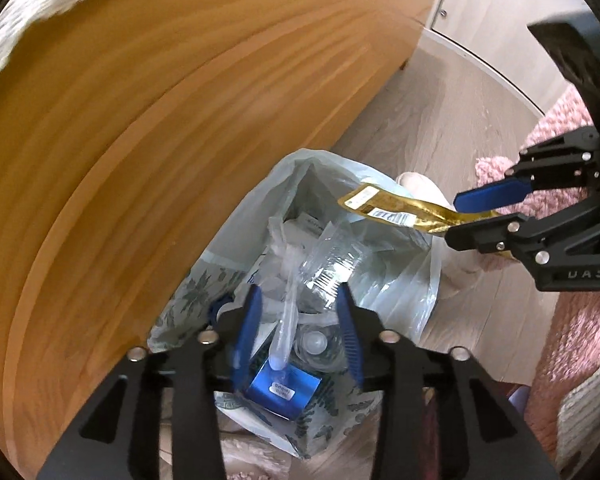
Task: Collect trash
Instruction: 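Drop the straw into the bin with the left tool while the right holds the pouch, then lower the gold pouch into the bin and open the right tool, then raise both tools out of the bin back over the bed, then reach the right tool to the crumpled clear plastic bag and close on it, then lift the clear plastic bag off the bed with the right tool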
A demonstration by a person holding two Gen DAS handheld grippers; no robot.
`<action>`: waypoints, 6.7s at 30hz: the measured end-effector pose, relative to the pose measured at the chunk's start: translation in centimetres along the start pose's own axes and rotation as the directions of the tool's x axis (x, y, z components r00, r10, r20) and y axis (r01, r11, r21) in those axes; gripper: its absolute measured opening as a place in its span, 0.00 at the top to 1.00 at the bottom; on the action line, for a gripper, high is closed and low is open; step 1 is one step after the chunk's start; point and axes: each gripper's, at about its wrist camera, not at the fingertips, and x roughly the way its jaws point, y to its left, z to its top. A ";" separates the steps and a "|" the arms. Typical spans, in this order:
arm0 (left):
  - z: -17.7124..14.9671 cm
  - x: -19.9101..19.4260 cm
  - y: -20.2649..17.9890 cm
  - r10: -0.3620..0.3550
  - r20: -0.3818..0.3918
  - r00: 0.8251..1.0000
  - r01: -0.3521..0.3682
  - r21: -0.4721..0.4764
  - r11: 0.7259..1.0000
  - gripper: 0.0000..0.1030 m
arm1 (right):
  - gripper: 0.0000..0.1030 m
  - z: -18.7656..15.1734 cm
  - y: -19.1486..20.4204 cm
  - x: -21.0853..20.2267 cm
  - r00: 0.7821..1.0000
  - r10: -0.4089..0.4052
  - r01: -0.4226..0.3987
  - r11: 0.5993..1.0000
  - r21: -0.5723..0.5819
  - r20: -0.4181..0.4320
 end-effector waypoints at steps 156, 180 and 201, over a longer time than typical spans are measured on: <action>11.3 -21.1 10.4 0.295 0.625 0.723 -0.034 -0.394 0.918 0.07 | 0.08 19.8 -2.6 -23.3 0.546 -0.107 0.147 0.989 0.031 0.831; 17.0 -19.1 16.4 0.319 0.598 0.735 -0.013 -0.458 0.889 0.07 | 0.65 29.2 -4.0 -13.8 0.894 -0.086 0.050 0.994 0.093 0.439; 19.2 -18.3 17.3 0.400 0.535 0.745 -0.078 -0.526 0.847 0.07 | 0.66 26.5 -7.1 -19.0 0.764 -0.093 -0.071 0.971 0.226 0.638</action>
